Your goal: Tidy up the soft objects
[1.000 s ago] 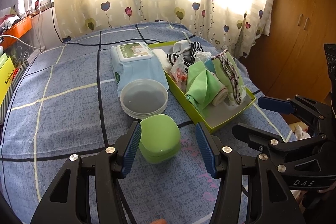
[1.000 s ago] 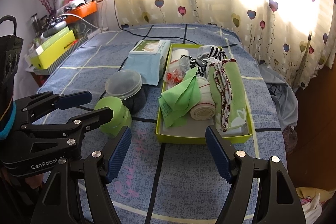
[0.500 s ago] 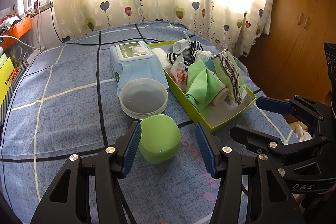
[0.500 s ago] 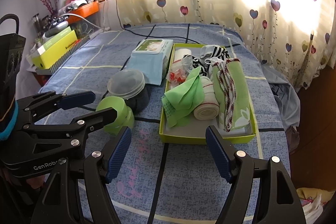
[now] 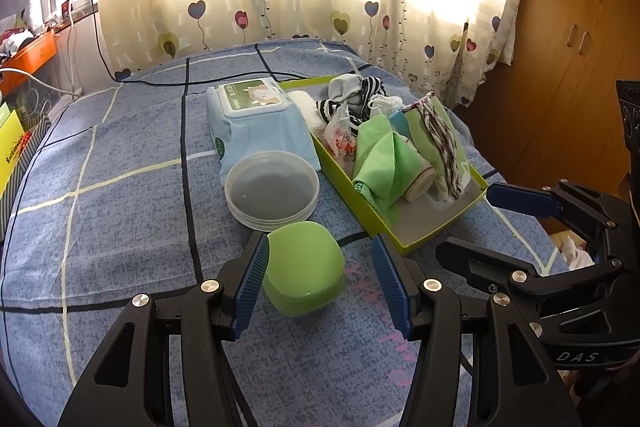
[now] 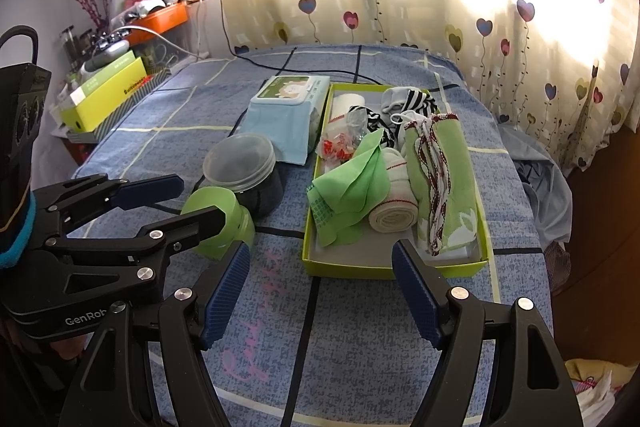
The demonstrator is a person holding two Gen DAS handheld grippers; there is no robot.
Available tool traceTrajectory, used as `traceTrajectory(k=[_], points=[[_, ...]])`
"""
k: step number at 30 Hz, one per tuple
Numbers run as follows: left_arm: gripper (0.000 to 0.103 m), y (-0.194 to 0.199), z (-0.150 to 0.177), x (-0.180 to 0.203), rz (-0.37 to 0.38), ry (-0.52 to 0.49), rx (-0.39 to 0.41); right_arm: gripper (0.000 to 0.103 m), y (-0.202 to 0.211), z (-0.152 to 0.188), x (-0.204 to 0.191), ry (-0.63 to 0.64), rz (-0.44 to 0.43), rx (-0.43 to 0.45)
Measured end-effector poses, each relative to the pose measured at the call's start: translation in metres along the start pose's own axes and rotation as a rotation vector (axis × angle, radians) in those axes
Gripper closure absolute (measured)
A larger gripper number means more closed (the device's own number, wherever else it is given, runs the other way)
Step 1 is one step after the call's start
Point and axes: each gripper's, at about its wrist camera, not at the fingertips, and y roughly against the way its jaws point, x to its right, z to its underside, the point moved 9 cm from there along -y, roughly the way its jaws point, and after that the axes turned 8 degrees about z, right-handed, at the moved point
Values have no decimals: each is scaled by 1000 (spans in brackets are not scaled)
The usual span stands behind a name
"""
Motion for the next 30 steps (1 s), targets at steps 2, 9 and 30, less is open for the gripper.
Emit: traceTrajectory(k=[2, 9, 30], points=[[48, -1, 1, 0, 2, 2, -3, 29, -1, 0, 0, 1, 0, -3], [48, -3, 3, -1, 1, 5, -8, 29, -4, 0, 3, -3, 0, -6], [48, -6, 5, -3, -1, 8, -13, 28, -6, 2, 0, -1, -14, -8]])
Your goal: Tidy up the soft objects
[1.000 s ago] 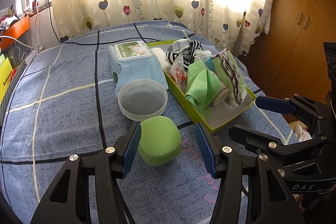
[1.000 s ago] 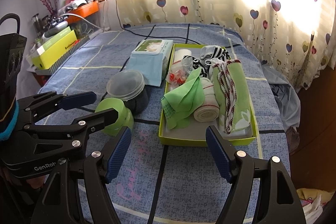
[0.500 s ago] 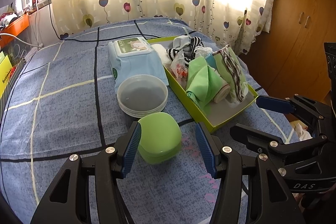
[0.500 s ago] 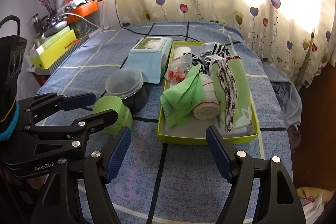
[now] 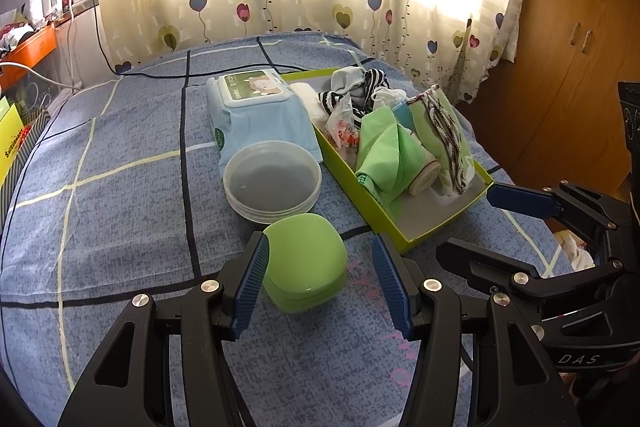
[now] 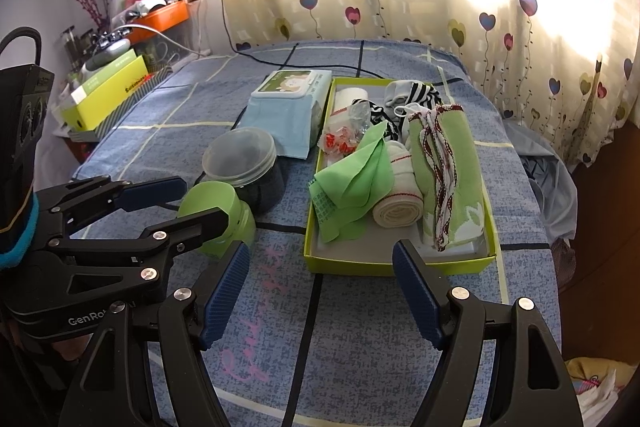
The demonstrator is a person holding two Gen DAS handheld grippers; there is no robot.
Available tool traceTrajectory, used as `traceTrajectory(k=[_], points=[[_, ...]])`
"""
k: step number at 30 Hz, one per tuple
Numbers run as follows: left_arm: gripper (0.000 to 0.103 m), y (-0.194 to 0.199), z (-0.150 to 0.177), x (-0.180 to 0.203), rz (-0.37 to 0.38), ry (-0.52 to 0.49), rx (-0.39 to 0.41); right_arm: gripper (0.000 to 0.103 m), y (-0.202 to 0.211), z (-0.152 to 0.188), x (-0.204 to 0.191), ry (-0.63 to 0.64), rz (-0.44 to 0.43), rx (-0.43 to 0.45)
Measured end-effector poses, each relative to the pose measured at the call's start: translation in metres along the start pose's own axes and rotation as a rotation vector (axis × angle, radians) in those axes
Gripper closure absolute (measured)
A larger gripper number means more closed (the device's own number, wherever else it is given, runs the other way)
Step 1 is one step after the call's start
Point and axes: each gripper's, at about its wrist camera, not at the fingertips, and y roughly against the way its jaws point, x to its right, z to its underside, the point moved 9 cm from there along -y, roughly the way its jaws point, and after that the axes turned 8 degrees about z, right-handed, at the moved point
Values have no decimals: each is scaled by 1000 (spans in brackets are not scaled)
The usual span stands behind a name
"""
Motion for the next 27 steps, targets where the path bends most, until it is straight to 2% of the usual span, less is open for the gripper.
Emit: traceTrajectory(k=[27], points=[[48, -2, -1, -1, 1, 8, -1, 28, -2, -1, -2, -4, -8, 2]])
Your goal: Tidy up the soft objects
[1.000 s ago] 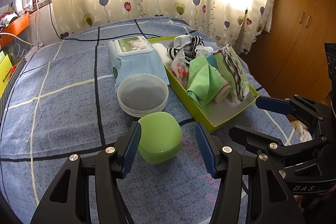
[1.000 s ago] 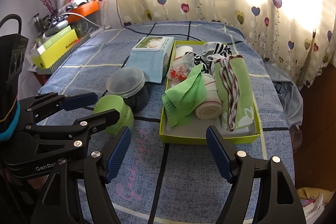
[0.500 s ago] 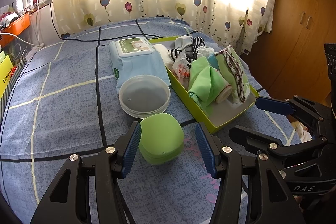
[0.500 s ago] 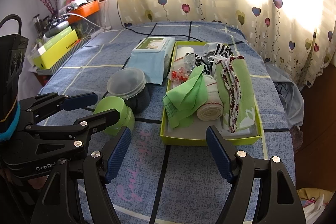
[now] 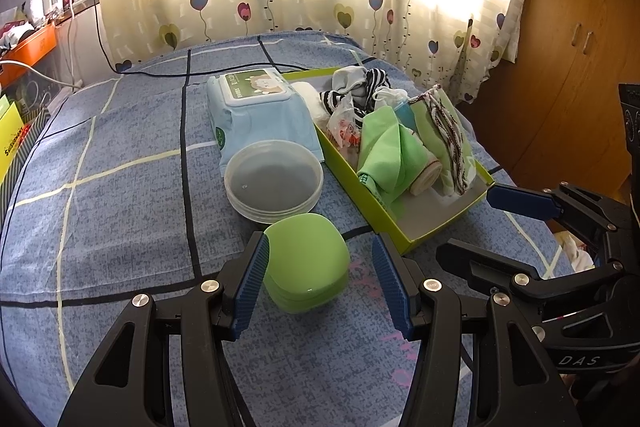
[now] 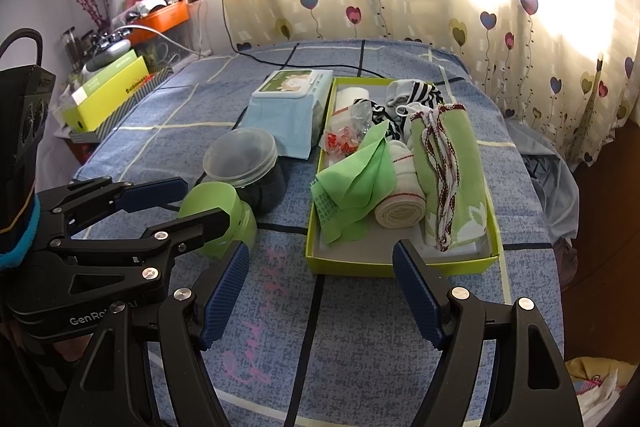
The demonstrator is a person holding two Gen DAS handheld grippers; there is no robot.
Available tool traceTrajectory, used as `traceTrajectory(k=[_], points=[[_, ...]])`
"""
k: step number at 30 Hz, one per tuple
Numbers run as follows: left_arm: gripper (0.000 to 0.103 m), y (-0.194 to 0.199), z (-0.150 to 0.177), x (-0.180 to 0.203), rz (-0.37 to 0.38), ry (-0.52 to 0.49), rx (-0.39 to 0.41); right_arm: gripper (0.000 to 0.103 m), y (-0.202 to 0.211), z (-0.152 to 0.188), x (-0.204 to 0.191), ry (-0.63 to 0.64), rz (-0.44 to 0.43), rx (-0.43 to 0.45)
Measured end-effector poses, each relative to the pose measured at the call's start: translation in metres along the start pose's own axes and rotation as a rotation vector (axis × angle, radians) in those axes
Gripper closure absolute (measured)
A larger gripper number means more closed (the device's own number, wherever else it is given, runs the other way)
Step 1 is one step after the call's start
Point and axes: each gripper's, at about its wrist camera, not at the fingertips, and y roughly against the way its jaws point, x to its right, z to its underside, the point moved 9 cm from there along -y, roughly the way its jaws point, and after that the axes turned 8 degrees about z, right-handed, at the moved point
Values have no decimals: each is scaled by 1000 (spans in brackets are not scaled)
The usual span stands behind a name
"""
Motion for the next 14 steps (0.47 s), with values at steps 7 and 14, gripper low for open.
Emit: traceTrajectory(k=[7, 14], points=[[48, 1, 0, 1, 2, 0, 1, 28, 0, 1, 1, 0, 0, 1], [48, 4, -1, 4, 3, -5, 8, 28, 3, 0, 1, 0, -2, 10]])
